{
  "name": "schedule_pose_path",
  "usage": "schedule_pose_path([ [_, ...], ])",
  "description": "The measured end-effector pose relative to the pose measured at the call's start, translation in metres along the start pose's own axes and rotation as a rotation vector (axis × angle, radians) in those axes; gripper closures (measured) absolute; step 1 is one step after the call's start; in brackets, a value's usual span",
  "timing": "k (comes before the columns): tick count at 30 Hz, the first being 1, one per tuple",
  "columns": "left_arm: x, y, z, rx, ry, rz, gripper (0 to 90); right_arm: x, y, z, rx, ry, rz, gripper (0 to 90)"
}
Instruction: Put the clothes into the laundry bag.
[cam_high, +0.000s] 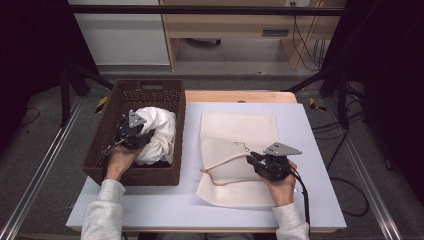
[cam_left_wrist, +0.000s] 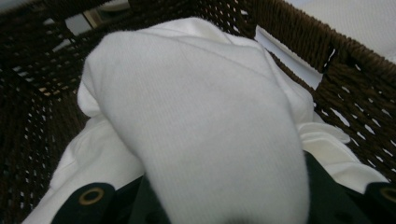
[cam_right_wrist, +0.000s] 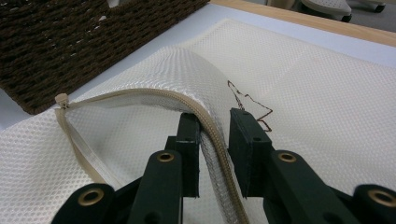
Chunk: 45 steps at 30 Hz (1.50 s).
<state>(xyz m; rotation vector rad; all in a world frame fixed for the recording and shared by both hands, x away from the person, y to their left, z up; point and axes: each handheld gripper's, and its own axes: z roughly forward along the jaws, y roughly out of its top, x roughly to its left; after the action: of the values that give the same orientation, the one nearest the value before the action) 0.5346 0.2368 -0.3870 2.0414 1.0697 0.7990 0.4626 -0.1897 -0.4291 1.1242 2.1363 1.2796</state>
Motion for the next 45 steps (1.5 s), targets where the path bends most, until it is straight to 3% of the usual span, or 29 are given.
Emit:
schedule_pose_path([
  [4,-0.001,-0.002,-0.011,-0.108,0.017,0.011,70.3,0.0,0.0,0.0,0.0,0.001,0.002,74.0],
  [8,0.0,-0.002,-0.018,-0.185,0.028,0.01,70.2,-0.002,0.001,-0.002,-0.007,0.0,0.005,74.6],
  [12,0.003,-0.002,-0.028,-0.282,0.053,-0.019,70.5,-0.002,0.001,-0.002,-0.005,-0.001,0.009,75.4],
  [13,0.006,-0.001,-0.033,-0.324,0.058,-0.046,70.7,-0.001,0.001,-0.002,-0.007,-0.002,0.01,75.8],
  [15,0.009,-0.002,-0.038,-0.359,0.069,-0.078,71.6,-0.001,0.001,-0.002,-0.014,-0.002,0.005,76.6],
  [19,0.011,-0.002,-0.041,-0.368,0.097,-0.09,72.7,-0.002,0.001,-0.002,-0.012,0.0,0.007,77.9],
  [26,0.011,0.002,-0.044,-0.399,0.109,-0.108,72.8,-0.002,0.001,-0.003,-0.014,-0.002,0.005,78.0],
  [32,0.008,0.016,-0.056,-0.446,0.128,-0.099,72.8,-0.002,0.001,-0.004,-0.017,-0.001,0.004,78.0],
  [40,0.01,0.036,-0.078,-0.516,0.131,-0.127,72.8,-0.002,0.001,-0.004,-0.019,-0.001,0.007,78.0],
  [45,0.007,0.047,-0.09,-0.559,0.13,-0.122,72.7,-0.002,0.002,-0.004,-0.019,-0.002,0.006,77.9],
])
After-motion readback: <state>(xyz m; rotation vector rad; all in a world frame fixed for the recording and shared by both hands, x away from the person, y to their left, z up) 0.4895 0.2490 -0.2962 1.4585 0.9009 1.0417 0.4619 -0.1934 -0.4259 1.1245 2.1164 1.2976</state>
